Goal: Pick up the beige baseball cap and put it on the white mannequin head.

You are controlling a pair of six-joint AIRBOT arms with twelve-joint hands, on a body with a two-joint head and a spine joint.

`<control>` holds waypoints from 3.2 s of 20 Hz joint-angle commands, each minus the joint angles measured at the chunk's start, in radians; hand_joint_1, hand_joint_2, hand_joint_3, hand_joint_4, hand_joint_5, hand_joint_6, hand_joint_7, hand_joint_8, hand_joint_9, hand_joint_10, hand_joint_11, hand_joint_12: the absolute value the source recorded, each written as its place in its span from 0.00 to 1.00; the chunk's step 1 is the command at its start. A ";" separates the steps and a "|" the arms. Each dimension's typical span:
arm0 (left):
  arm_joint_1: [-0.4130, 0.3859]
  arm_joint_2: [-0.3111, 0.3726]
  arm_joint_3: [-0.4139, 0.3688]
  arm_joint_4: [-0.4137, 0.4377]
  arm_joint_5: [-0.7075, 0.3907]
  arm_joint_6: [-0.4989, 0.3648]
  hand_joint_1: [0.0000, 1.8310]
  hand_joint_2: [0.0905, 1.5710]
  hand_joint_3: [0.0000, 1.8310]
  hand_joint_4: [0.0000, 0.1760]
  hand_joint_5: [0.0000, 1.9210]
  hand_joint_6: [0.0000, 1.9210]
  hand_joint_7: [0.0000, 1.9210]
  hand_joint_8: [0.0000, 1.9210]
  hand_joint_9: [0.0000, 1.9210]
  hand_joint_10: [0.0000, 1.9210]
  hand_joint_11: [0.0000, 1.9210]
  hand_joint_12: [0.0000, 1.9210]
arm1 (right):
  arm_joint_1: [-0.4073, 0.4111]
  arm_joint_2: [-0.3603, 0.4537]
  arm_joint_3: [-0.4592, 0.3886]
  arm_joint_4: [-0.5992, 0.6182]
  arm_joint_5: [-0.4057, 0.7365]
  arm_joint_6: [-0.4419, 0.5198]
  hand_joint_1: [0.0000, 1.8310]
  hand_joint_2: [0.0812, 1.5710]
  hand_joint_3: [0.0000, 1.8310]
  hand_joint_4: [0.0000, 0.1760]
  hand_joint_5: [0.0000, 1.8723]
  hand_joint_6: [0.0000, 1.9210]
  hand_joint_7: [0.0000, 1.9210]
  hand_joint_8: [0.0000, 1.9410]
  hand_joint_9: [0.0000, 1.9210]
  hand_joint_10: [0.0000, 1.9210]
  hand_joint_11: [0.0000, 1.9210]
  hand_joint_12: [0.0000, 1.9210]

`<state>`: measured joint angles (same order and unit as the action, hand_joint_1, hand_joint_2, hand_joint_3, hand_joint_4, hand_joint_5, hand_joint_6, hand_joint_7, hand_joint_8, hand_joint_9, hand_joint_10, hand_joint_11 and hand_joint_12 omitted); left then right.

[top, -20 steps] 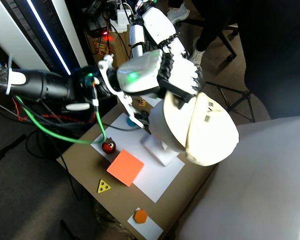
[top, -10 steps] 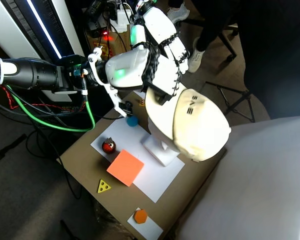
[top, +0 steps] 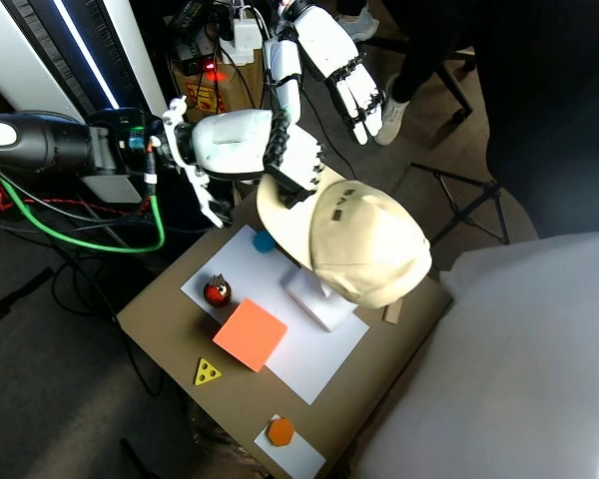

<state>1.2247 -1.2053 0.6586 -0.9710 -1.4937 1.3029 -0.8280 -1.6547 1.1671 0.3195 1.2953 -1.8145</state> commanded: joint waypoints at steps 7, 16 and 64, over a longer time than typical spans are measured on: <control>-0.013 0.002 0.000 0.069 -0.093 -0.006 0.00 0.71 0.00 0.35 0.10 0.00 0.08 0.00 0.06 0.00 0.00 0.26 | -0.010 0.001 -0.006 -0.030 0.009 -0.011 0.74 0.74 0.00 0.00 0.40 0.63 0.42 0.63 0.46 0.72 0.45 0.79; -0.028 -0.004 0.004 0.070 -0.075 0.004 0.00 0.71 0.00 0.36 0.09 0.00 0.08 0.00 0.06 0.00 0.00 0.25 | -0.028 0.001 -0.012 -0.036 0.005 -0.017 0.74 0.74 0.00 0.00 0.41 0.60 0.43 0.63 0.46 0.72 0.44 0.78; -0.387 0.114 -0.246 -0.282 -0.061 0.528 0.07 0.74 0.00 0.04 0.26 0.01 0.32 0.01 0.29 0.03 0.13 0.45 | 0.384 0.675 -0.498 1.119 -0.673 -0.442 0.40 0.64 0.00 0.00 0.40 0.04 0.37 0.29 0.29 0.58 0.22 0.90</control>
<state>0.8314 -1.0924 0.4019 -1.3399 -1.4891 1.8359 -0.4412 -0.9829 0.6674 1.4967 0.5949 -2.2826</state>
